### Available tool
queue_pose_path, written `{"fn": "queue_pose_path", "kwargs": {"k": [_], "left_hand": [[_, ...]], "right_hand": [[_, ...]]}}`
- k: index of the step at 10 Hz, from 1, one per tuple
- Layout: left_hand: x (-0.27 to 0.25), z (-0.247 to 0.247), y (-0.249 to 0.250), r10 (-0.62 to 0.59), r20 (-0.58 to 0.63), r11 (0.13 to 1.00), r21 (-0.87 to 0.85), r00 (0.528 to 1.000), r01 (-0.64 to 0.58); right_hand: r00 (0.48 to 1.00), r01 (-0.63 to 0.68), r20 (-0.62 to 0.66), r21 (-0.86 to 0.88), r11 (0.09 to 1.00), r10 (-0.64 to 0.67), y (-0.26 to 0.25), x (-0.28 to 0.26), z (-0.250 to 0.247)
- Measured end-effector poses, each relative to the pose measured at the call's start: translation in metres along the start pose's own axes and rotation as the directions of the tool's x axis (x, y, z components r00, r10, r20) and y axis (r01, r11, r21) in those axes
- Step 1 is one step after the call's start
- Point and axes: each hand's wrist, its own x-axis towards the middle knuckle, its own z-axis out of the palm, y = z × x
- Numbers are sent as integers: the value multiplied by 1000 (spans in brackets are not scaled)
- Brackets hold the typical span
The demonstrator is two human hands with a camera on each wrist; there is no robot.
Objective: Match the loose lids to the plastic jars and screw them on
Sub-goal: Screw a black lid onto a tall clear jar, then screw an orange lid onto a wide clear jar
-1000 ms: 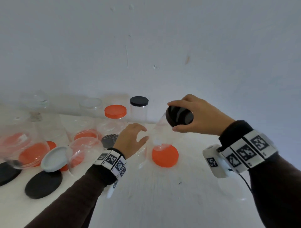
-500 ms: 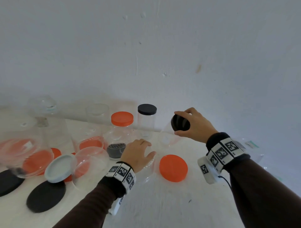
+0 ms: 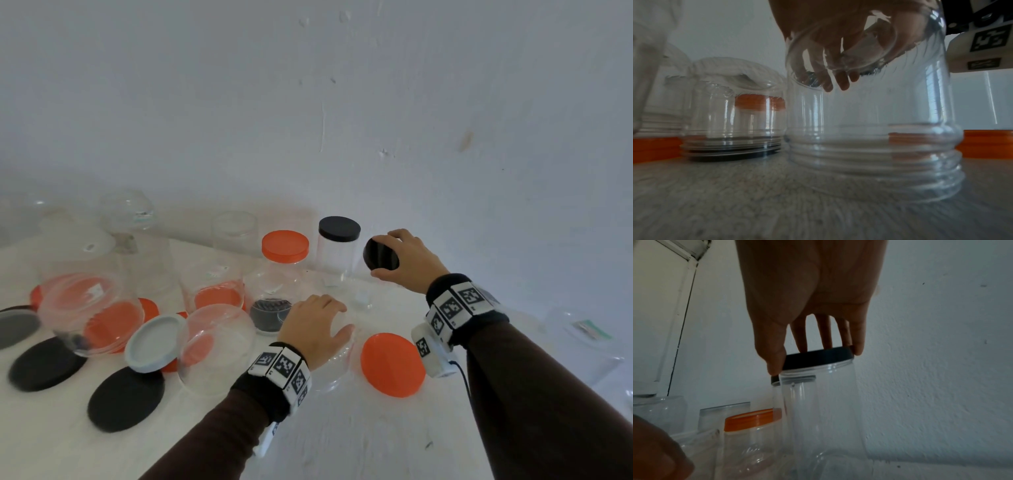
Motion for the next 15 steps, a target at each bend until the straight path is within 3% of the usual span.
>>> {"fn": "queue_pose_path", "kwargs": {"k": [4, 8, 9, 11, 12, 13, 14, 15], "left_hand": [[0, -2, 0, -8, 2, 1000, -13, 1000, 8], [0, -3, 0, -11, 2, 1000, -24, 1000, 11], [0, -2, 0, -12, 5, 1000, -25, 1000, 12], [0, -2, 0, -11, 15, 1000, -29, 1000, 11], [1, -3, 0, -10, 23, 1000, -28, 1000, 11], [1, -3, 2, -13, 36, 1000, -11, 999, 13], [1, -4, 2, -13, 39, 1000, -9, 999, 14], [-1, -6, 4, -16, 48, 999, -37, 999, 18]], "right_hand": [[992, 30, -123, -26, 999, -34, -6, 18, 12], [993, 86, -72, -50, 995, -89, -3, 16, 19], [994, 88, -59, -50, 995, -91, -2, 12, 18], [979, 112, -176, 39, 993, -104, -4, -17, 13], [982, 133, -146, 96, 987, -118, -1, -41, 17], [992, 100, 74, 90, 991, -106, 6, -63, 31], [922, 16, 387, 3, 1000, -16, 14, -82, 52], [848, 3, 530, -64, 998, 32, 20, -99, 69]]}}
